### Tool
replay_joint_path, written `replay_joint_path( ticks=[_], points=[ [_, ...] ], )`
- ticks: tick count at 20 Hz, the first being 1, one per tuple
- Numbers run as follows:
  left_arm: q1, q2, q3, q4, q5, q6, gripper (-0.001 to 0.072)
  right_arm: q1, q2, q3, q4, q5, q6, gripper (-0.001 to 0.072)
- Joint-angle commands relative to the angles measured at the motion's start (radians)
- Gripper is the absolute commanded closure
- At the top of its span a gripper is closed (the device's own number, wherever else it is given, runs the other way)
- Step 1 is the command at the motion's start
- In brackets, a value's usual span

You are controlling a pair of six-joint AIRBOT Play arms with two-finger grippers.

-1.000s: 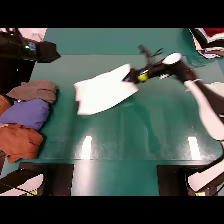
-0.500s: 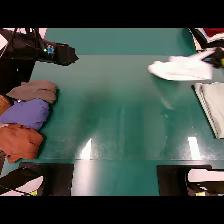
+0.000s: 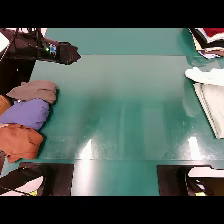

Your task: Fold the shirts.

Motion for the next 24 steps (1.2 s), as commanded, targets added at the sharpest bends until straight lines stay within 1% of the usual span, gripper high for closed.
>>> replay_joint_path(
  ticks=[1, 5, 7, 10, 13, 16, 17, 18, 19, 20, 22, 24],
  points=[
    [0.000, -0.001, 0.000, 0.000, 0.001, -0.001, 0.0687, -0.020, 0.000, 0.090, 0.036, 0.047, -0.002, 0.0690],
    [0.000, -0.001, 0.000, 0.000, 0.000, 0.000, 0.0686, -0.021, 0.000, 0.192, 0.016, 0.155, -0.001, 0.0690],
    [0.000, -0.001, 0.000, 0.000, -0.001, 0.000, 0.0686, -0.021, 0.020, 0.188, -0.056, 0.195, 0.000, 0.0690],
    [0.000, -0.001, 0.000, 0.000, -0.008, 0.008, 0.0686, -0.024, 0.085, 0.114, -0.171, 0.197, 0.001, 0.0690],
    [0.000, -0.001, 0.000, 0.002, -0.007, 0.008, 0.0686, -0.061, 0.159, -0.004, -0.268, 0.200, 0.016, 0.0689],
    [0.000, -0.001, 0.000, 0.005, -0.007, 0.013, 0.0686, -0.135, 0.223, -0.129, -0.370, 0.230, 0.056, 0.0678],
    [0.000, -0.001, 0.000, 0.005, -0.007, 0.026, 0.0686, -0.166, 0.240, -0.169, -0.391, 0.246, 0.060, 0.0565],
    [0.000, -0.001, 0.000, 0.005, -0.007, 0.034, 0.0686, -0.196, 0.254, -0.205, -0.398, 0.263, 0.061, 0.0393],
    [0.000, -0.001, 0.000, 0.005, -0.007, 0.033, 0.0686, -0.231, 0.269, -0.241, -0.399, 0.274, 0.061, 0.0249],
    [0.000, -0.001, 0.000, 0.005, -0.007, 0.033, 0.0687, -0.266, 0.281, -0.268, -0.399, 0.286, 0.072, 0.0199],
    [0.000, -0.001, 0.000, 0.005, -0.007, 0.034, 0.0686, -0.318, 0.299, -0.295, -0.372, 0.305, 0.097, 0.0199],
    [0.000, -0.001, 0.000, 0.005, -0.007, 0.034, 0.0686, -0.334, 0.320, -0.297, -0.294, 0.299, 0.097, 0.0200]
  ],
)
